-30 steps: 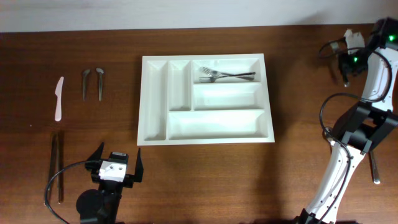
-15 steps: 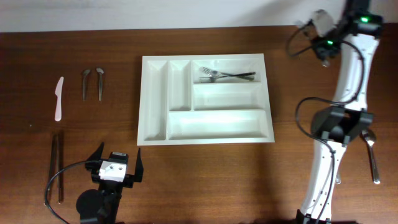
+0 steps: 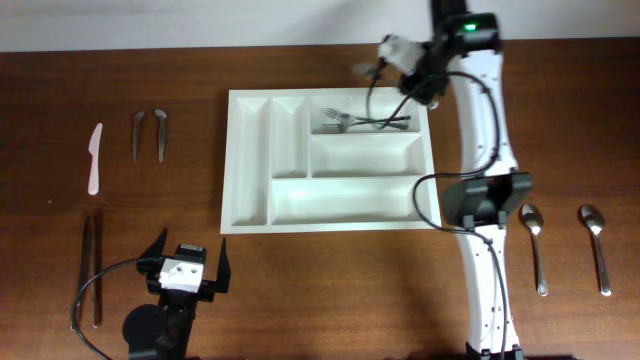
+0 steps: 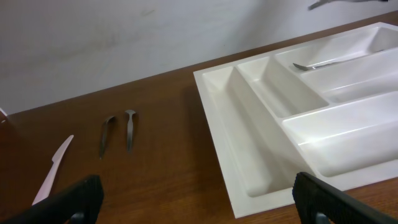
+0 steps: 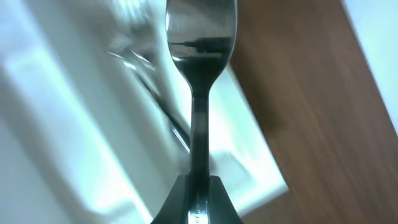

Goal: Pack container
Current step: 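Lower the fork into the top-right compartment beside the other forks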

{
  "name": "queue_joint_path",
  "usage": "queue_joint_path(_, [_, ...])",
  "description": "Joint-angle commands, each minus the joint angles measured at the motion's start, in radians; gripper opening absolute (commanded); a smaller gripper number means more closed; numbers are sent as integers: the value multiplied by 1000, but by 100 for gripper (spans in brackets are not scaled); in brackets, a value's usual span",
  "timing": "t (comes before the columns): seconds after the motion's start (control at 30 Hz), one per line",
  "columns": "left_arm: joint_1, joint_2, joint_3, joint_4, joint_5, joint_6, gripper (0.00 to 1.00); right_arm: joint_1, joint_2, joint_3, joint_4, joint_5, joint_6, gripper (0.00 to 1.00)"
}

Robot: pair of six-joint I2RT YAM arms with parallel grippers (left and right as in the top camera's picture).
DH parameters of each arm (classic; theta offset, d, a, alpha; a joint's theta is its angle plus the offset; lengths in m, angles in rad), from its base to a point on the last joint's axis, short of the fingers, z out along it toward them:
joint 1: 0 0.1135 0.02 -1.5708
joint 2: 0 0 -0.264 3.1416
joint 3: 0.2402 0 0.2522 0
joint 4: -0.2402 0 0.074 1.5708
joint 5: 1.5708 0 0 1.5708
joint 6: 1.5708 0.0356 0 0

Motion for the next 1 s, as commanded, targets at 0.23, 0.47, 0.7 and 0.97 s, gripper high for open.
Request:
queue_joint_path(0.23, [-6, -2, -5, -1, -7, -3, 99, 61, -45, -26, -6, -77, -127, 4])
queue_joint_path(0.47, [-6, -2, -5, -1, -7, -3, 99, 60, -44, -143, -2, -77, -198, 4])
queue_joint_path(0.7, [-6, -2, -5, -1, -7, -2, 99, 60, -44, -280, 60, -77, -198, 4])
queue_joint_path(0.97, [-6, -2, -5, -1, -7, -3, 99, 59, -43, -308, 86, -77, -196, 4])
